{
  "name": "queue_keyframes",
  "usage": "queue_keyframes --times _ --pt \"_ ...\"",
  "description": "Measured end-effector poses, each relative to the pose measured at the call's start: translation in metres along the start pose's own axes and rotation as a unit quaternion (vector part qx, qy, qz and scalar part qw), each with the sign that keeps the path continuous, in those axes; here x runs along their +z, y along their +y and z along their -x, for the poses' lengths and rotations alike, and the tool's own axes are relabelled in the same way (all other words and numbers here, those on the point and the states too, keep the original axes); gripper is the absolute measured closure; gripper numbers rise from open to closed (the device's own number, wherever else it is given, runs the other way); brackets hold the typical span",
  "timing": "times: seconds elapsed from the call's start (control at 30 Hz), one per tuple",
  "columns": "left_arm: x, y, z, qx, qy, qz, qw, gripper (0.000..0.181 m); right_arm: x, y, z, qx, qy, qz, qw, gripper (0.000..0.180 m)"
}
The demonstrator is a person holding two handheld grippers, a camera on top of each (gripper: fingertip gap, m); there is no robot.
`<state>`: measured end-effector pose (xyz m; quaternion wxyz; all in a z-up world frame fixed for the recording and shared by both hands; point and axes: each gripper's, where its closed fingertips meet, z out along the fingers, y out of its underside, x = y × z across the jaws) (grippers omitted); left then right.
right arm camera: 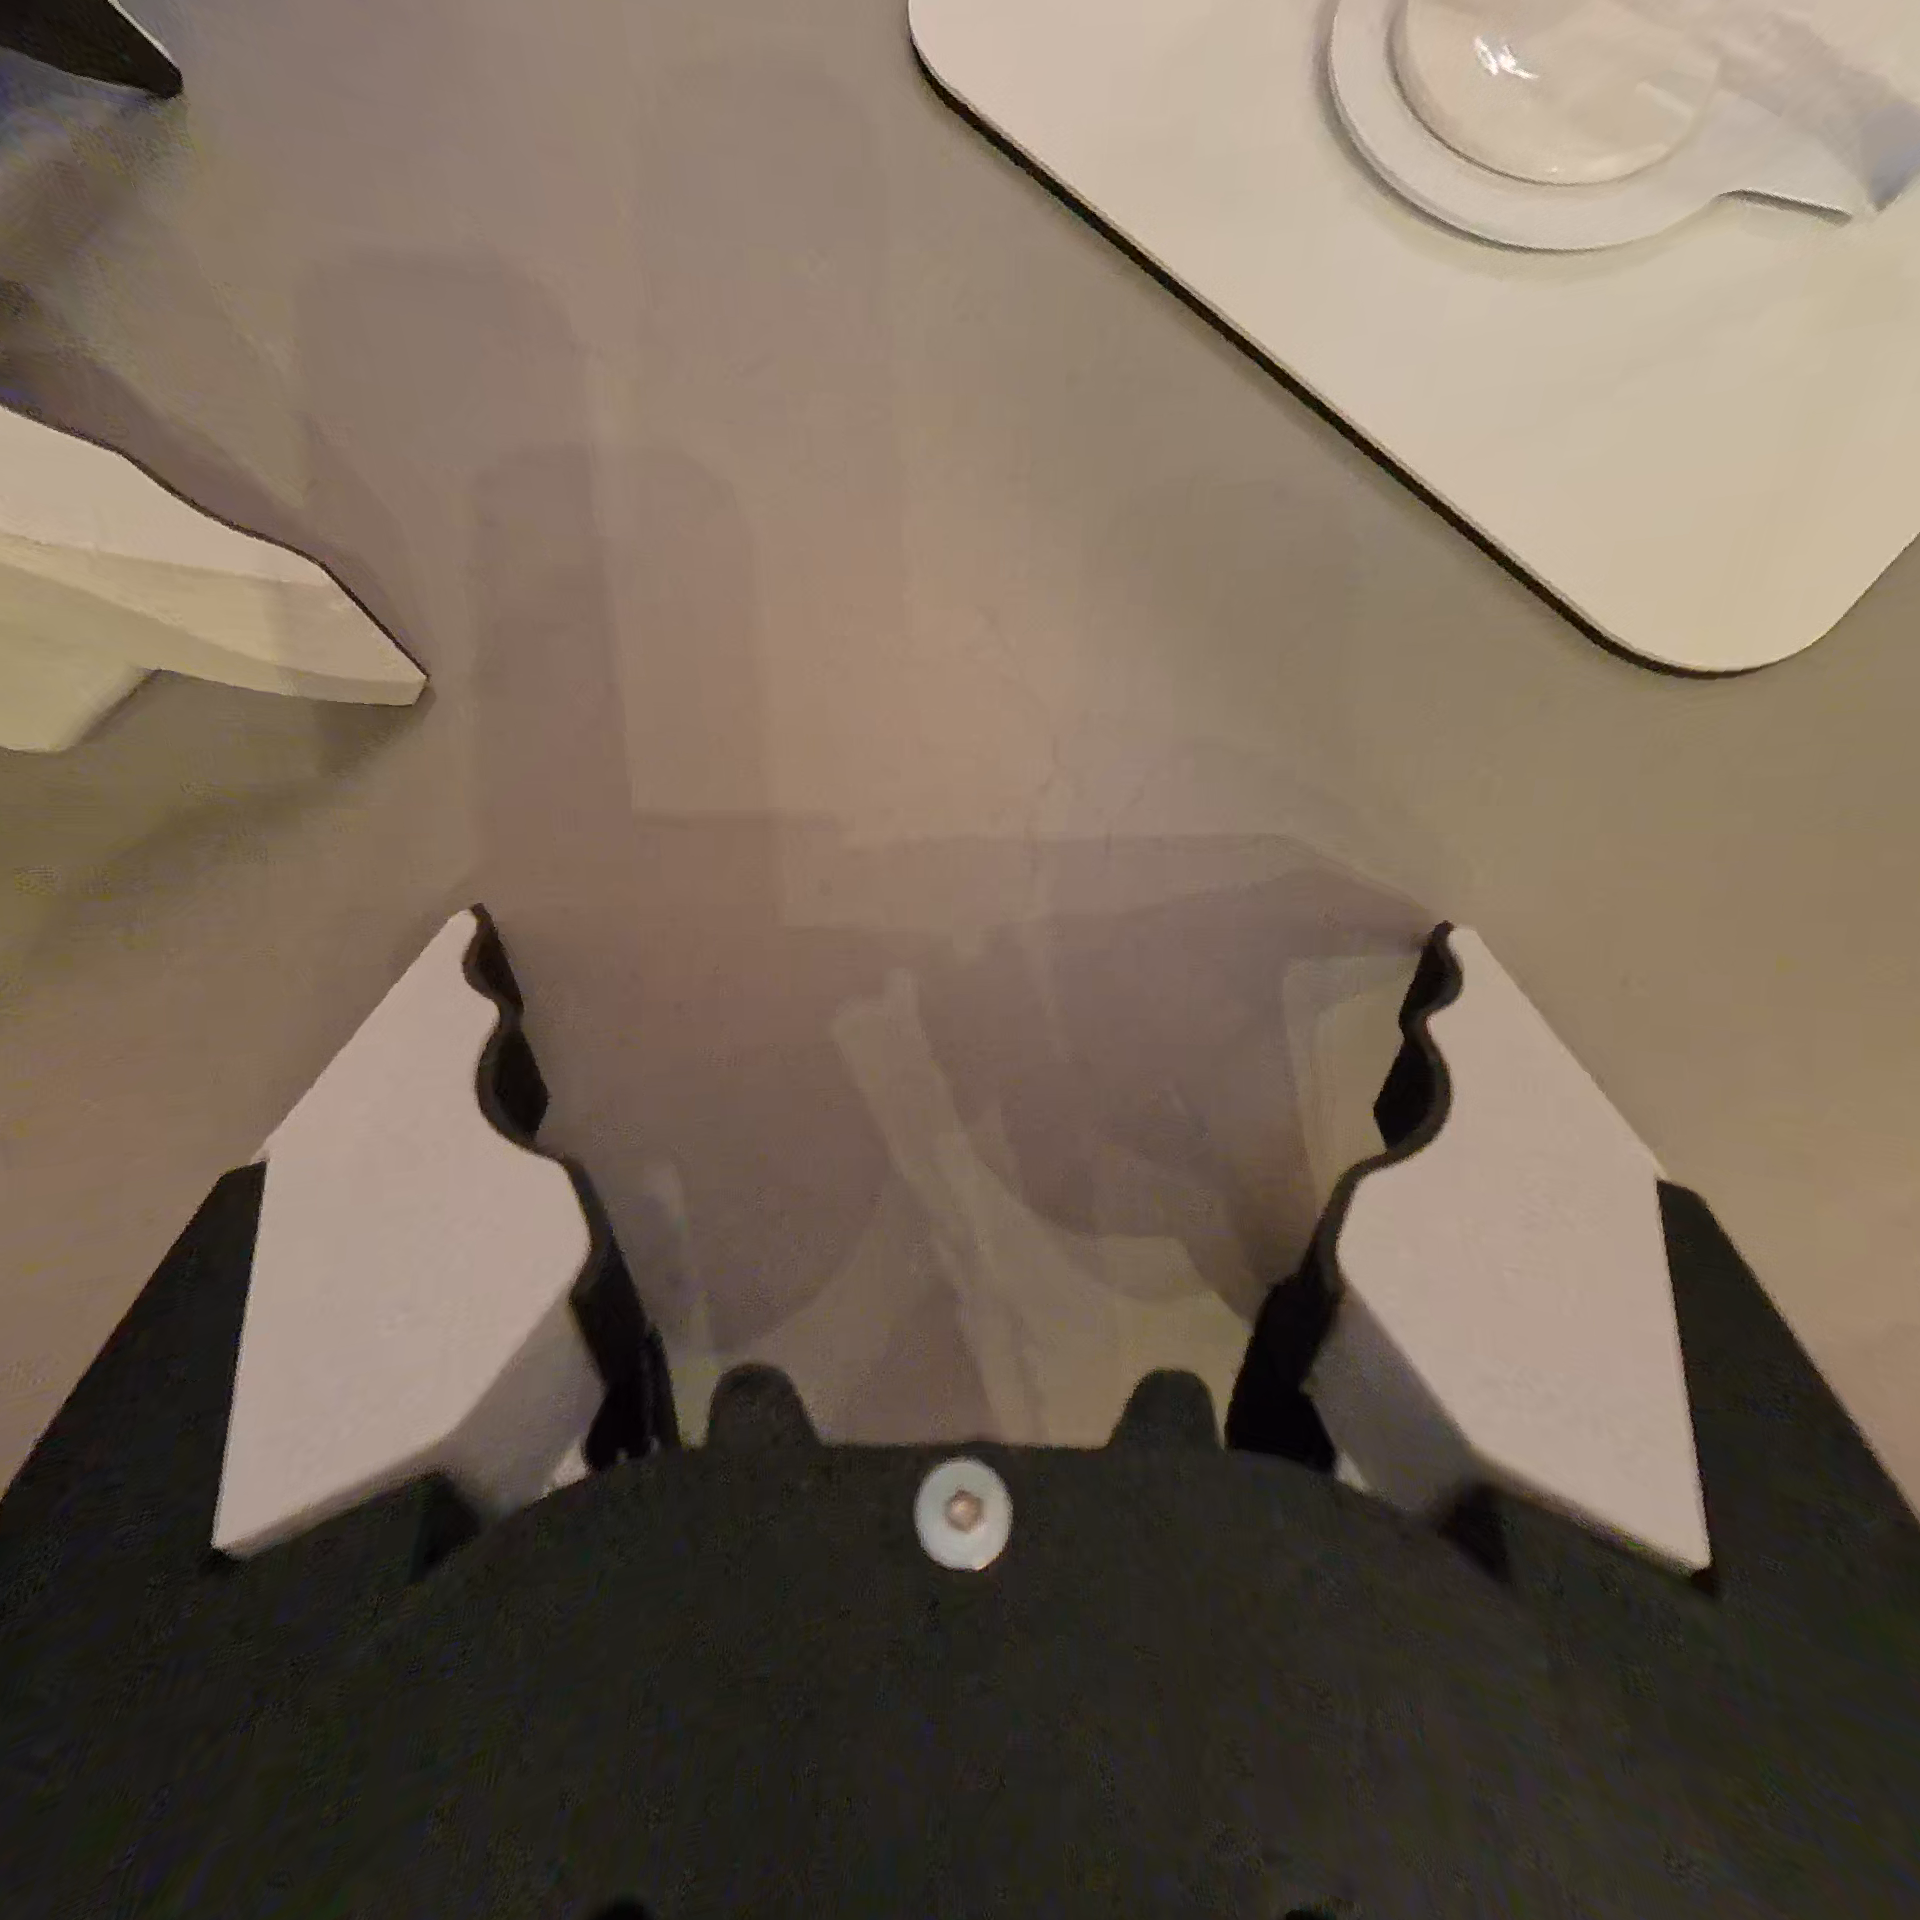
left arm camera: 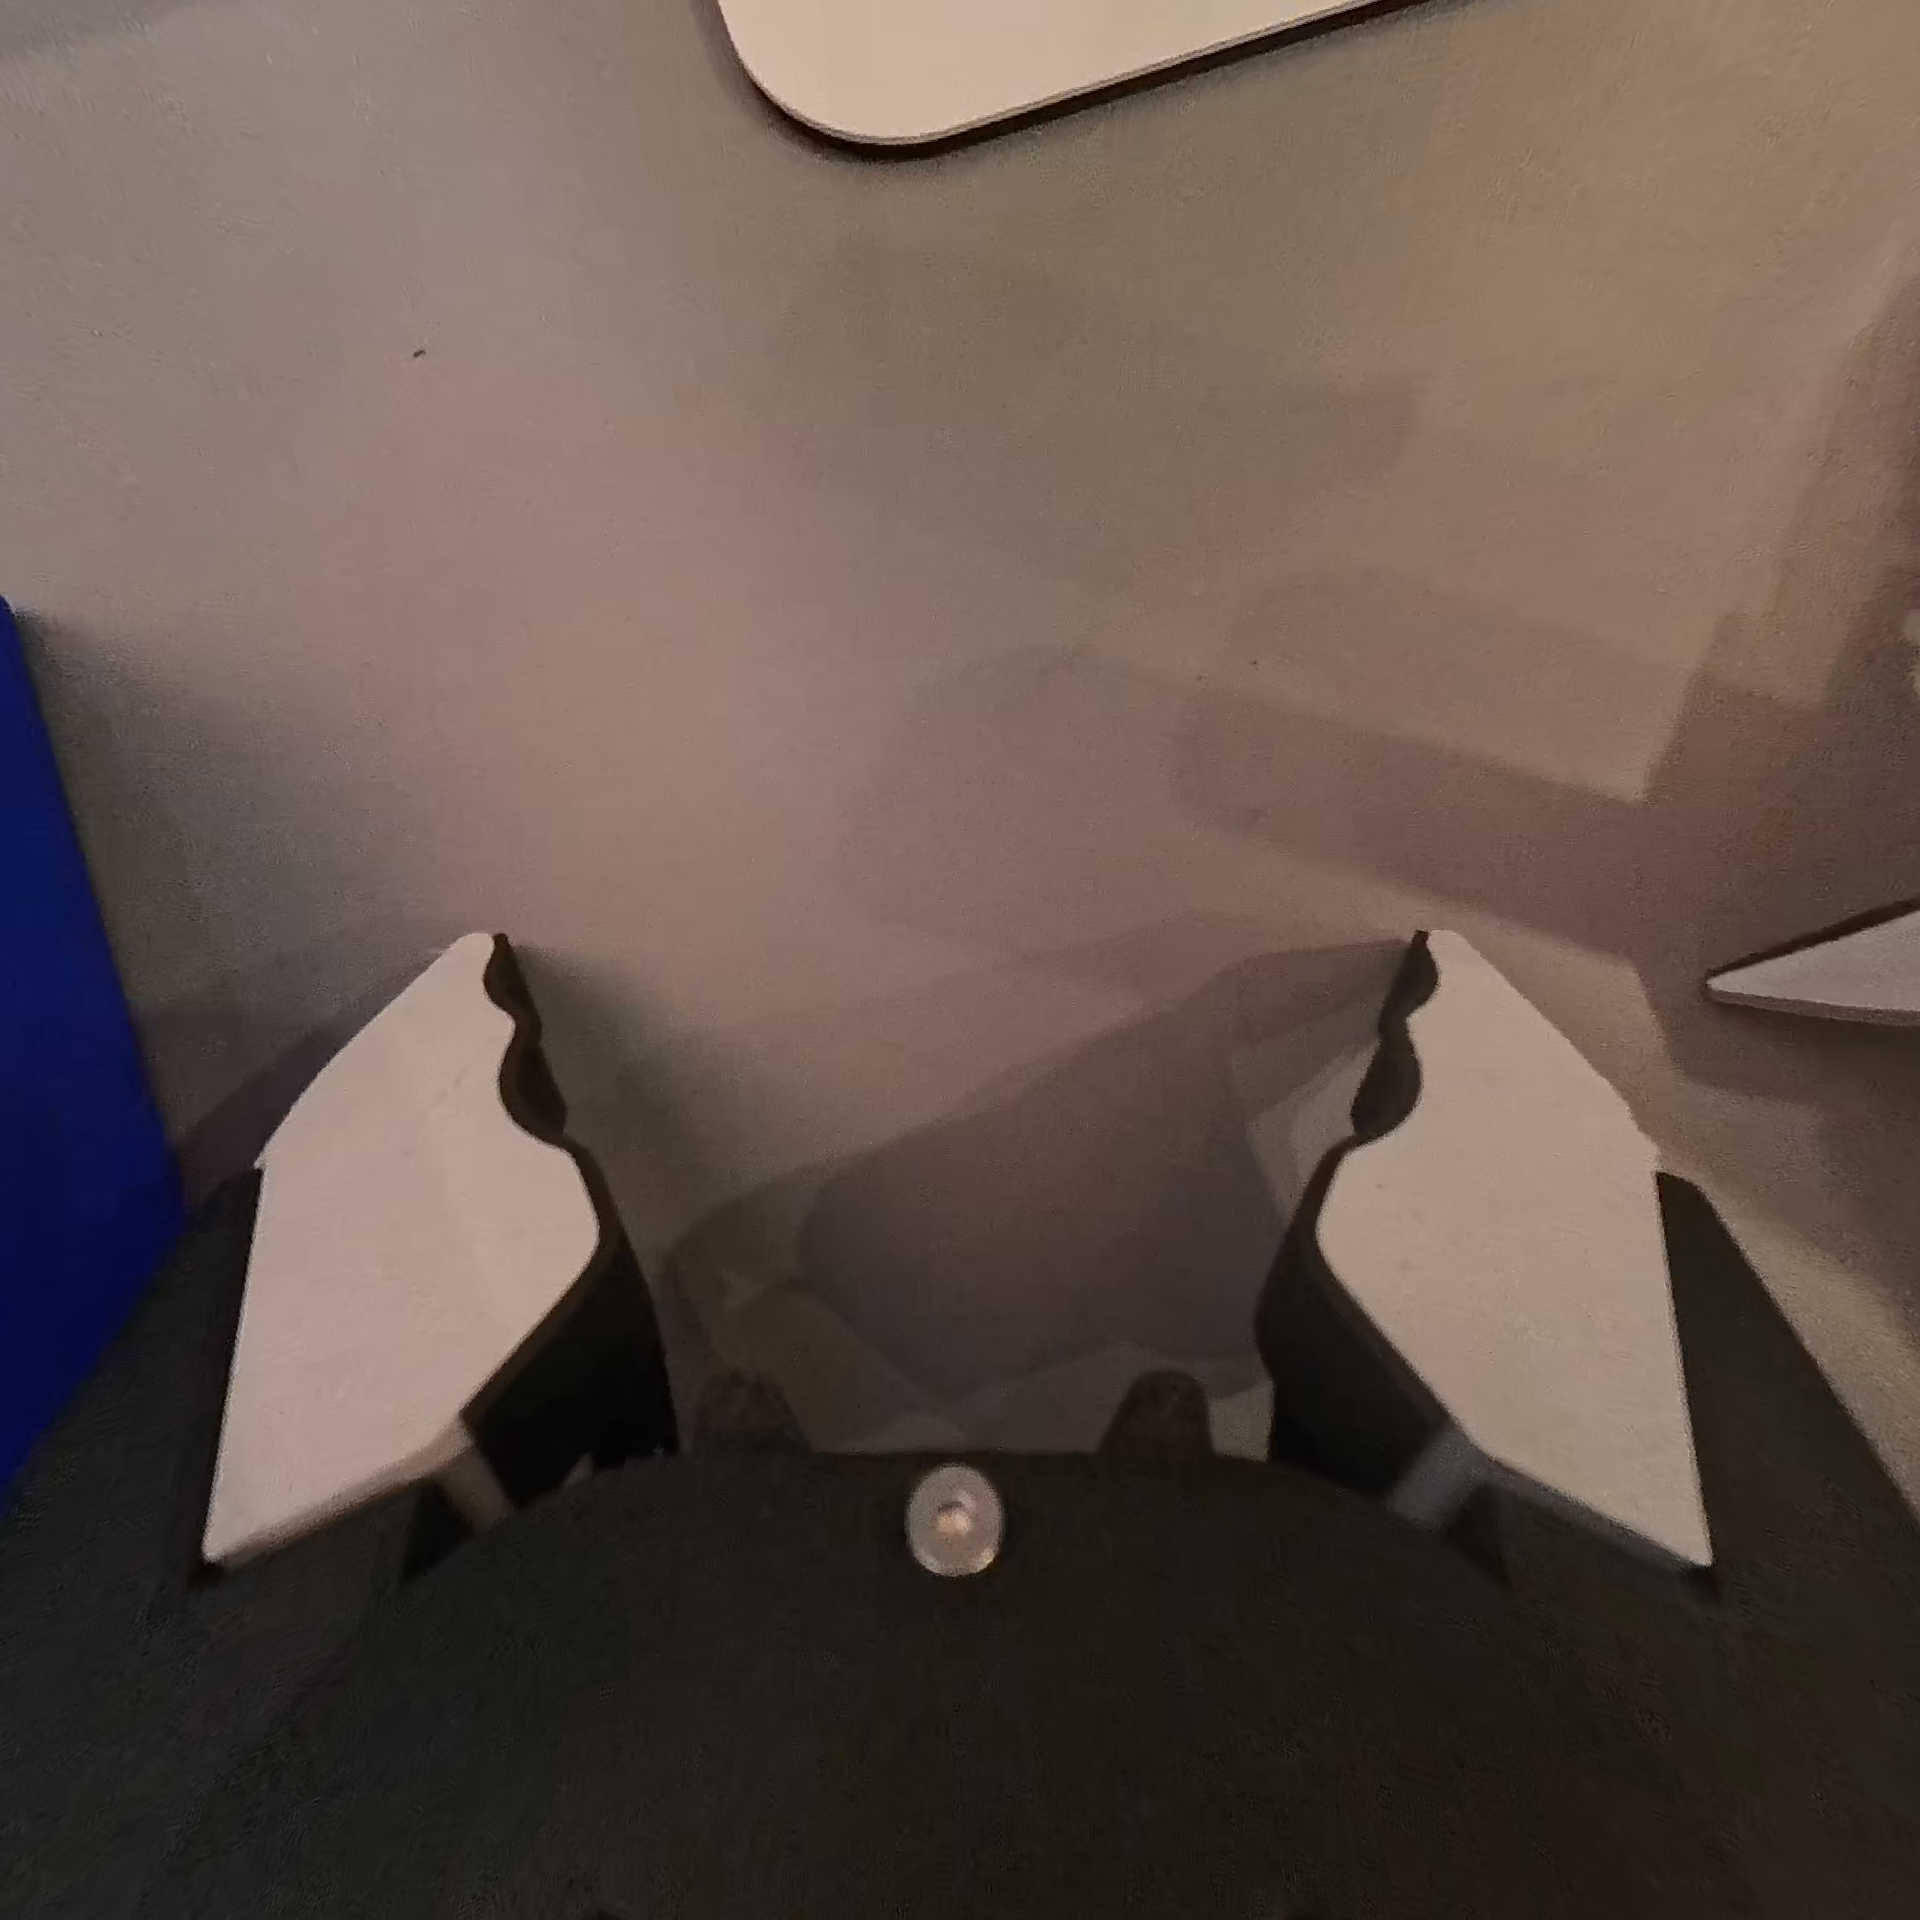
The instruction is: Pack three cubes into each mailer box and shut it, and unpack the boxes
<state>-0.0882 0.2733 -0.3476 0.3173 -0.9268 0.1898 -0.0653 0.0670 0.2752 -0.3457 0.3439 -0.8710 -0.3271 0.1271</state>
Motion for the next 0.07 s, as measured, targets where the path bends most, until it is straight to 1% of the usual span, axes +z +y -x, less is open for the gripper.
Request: queue_keyframes --times 0.07 --pt "0.0006 -0.0004 -0.0003 0.0 0.0 0.0 1.0 0.034 -0.0005 0.0 0.0 0.001 0.002 0.002 1.0 0.02"
